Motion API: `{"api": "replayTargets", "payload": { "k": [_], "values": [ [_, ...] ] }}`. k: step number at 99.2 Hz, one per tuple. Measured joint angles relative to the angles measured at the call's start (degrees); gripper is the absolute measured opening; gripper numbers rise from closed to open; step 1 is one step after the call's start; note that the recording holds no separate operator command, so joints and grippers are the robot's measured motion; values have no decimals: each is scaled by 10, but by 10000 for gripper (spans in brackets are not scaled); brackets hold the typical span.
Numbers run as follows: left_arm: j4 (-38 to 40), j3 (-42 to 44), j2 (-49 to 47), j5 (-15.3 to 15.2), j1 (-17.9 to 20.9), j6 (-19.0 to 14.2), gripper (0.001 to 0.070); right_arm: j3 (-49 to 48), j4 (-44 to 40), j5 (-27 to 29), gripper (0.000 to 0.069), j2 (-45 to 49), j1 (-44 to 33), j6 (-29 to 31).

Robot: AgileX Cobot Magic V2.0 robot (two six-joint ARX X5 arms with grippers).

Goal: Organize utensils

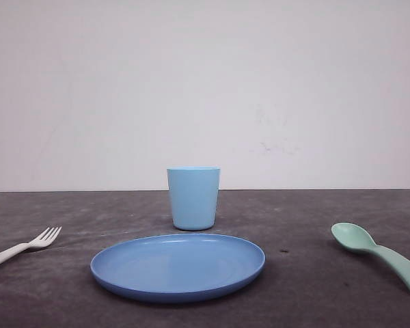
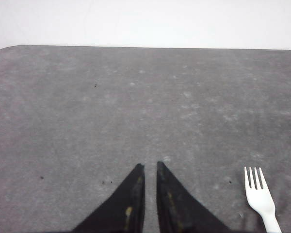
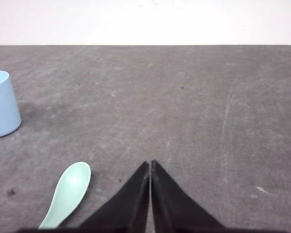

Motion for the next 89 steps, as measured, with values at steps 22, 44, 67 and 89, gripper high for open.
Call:
{"api": "replayTargets", "payload": {
  "k": [22, 44, 67, 89],
  "values": [
    [0, 0, 0, 0, 0, -52, 18, 0, 0, 0, 7, 0, 0, 17],
    [4, 0, 0, 0, 0, -104, 18, 1, 15, -2, 7, 0, 0, 80],
    [57, 28, 1, 39, 0, -172, 18, 81, 26, -28, 7, 3, 0, 150],
    [23, 158, 31, 71, 0, -181, 18, 209, -27, -30, 7, 52, 0, 161]
  ]
}}
